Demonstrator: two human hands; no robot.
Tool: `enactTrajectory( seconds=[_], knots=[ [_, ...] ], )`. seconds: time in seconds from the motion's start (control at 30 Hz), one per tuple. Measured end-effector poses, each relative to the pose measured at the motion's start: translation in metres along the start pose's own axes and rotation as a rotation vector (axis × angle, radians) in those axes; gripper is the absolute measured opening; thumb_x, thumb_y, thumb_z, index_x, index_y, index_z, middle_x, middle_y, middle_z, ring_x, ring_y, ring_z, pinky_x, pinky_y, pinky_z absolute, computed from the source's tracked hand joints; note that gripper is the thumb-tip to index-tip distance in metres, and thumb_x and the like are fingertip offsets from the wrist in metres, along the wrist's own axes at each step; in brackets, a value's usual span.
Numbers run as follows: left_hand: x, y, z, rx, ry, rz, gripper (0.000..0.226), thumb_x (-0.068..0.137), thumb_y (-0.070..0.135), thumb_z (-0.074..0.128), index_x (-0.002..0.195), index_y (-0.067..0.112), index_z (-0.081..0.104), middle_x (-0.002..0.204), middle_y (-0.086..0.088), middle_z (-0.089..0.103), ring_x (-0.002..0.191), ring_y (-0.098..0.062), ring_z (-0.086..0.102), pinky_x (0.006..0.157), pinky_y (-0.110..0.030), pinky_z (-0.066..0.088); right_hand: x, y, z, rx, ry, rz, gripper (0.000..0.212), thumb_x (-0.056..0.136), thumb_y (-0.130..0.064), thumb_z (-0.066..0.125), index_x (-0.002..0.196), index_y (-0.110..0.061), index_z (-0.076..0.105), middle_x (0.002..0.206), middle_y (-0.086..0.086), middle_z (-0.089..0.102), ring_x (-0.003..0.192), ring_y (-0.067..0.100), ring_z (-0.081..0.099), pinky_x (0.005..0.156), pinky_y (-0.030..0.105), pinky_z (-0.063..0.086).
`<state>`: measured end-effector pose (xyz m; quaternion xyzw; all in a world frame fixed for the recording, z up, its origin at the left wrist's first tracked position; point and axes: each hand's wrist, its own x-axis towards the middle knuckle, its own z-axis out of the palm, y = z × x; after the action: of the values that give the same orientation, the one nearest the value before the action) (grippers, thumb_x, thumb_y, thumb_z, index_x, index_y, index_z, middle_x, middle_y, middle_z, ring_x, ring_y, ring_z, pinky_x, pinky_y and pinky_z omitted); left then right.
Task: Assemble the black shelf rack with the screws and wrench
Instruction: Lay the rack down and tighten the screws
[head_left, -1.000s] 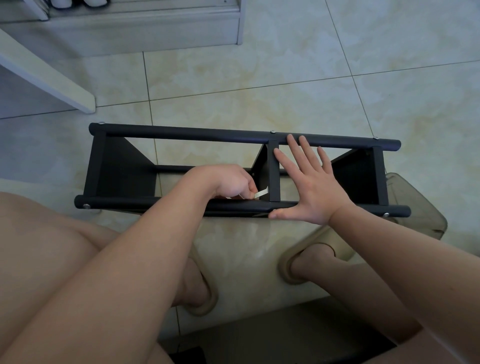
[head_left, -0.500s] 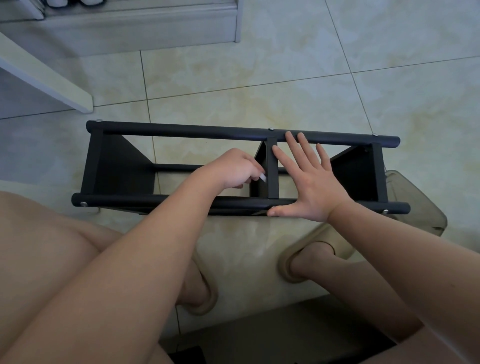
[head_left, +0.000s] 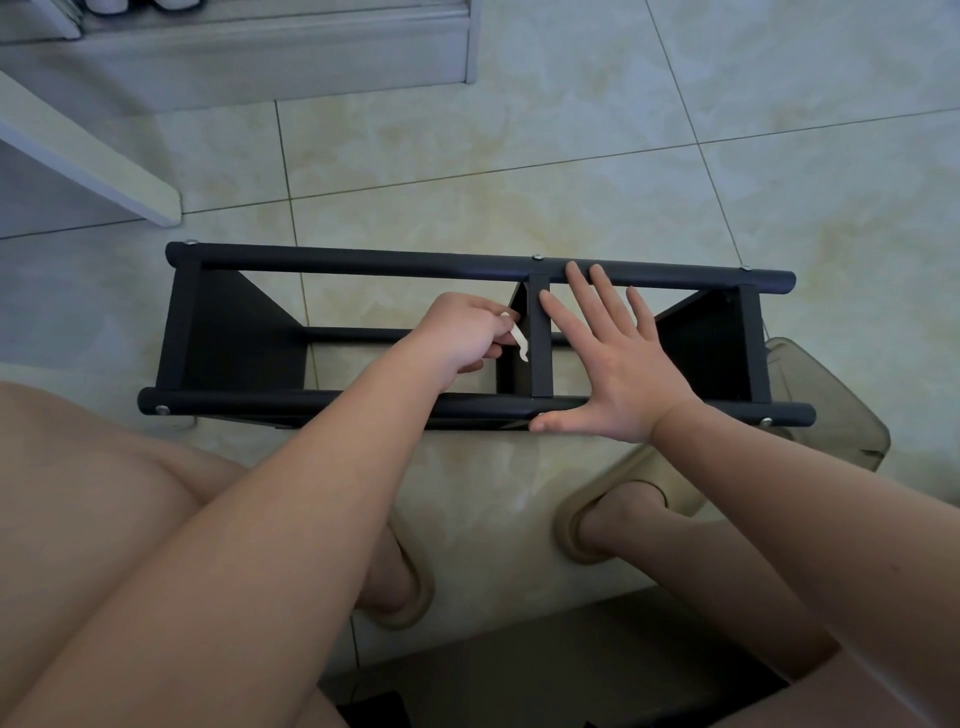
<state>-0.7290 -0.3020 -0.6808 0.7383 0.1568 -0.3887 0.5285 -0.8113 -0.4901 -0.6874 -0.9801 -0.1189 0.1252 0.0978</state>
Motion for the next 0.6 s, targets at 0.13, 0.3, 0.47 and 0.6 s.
enactTrajectory(
  seconds=[0.13, 0.3, 0.47, 0.6],
  knots=[
    [-0.0017, 0.0016, 0.0026, -0.003, -0.025, 0.007, 0.009, 0.097, 0.023, 0.062, 0.096, 0.024, 0.071, 0.085, 0.005, 0.075, 0.083, -0.011, 0.068, 0.074, -0.026, 0.052, 0.0001, -0.0004, -0.0007, -0.005, -0.004, 0.001, 0.128, 0.064, -0.1, 0.04, 0.163, -0.029, 0.001, 0.17, 0.003, -0.015, 0.156, 0.025, -0.019, 0.125, 0.054, -0.006],
    [-0.0011, 0.0002, -0.0008, 0.026, -0.055, -0.02, 0.008, 0.095, 0.023, 0.064, 0.097, 0.022, 0.072, 0.083, 0.006, 0.077, 0.086, -0.01, 0.07, 0.079, -0.026, 0.054, -0.0001, -0.001, -0.0019, -0.002, -0.011, 0.003, 0.128, 0.064, -0.1, 0.039, 0.163, -0.029, 0.001, 0.17, 0.003, -0.015, 0.155, 0.025, -0.019, 0.125, 0.052, -0.007],
    [-0.0009, -0.0002, -0.0042, 0.048, -0.049, -0.043, 0.012, 0.096, 0.026, 0.061, 0.095, 0.025, 0.073, 0.075, 0.01, 0.076, 0.083, -0.01, 0.07, 0.08, -0.028, 0.053, 0.0001, -0.0011, -0.0022, 0.0, -0.015, 0.006, 0.129, 0.063, -0.1, 0.039, 0.163, -0.028, 0.001, 0.17, 0.003, -0.016, 0.155, 0.025, -0.019, 0.125, 0.053, -0.007],
    [-0.0015, 0.0004, -0.0029, 0.057, -0.058, -0.056, 0.012, 0.097, 0.026, 0.061, 0.099, 0.024, 0.072, 0.078, 0.009, 0.077, 0.083, -0.009, 0.07, 0.08, -0.028, 0.053, 0.0003, -0.001, -0.002, -0.002, -0.008, 0.0, 0.128, 0.064, -0.101, 0.037, 0.163, -0.028, 0.002, 0.17, 0.003, -0.015, 0.155, 0.025, -0.019, 0.125, 0.053, -0.006]
  ],
)
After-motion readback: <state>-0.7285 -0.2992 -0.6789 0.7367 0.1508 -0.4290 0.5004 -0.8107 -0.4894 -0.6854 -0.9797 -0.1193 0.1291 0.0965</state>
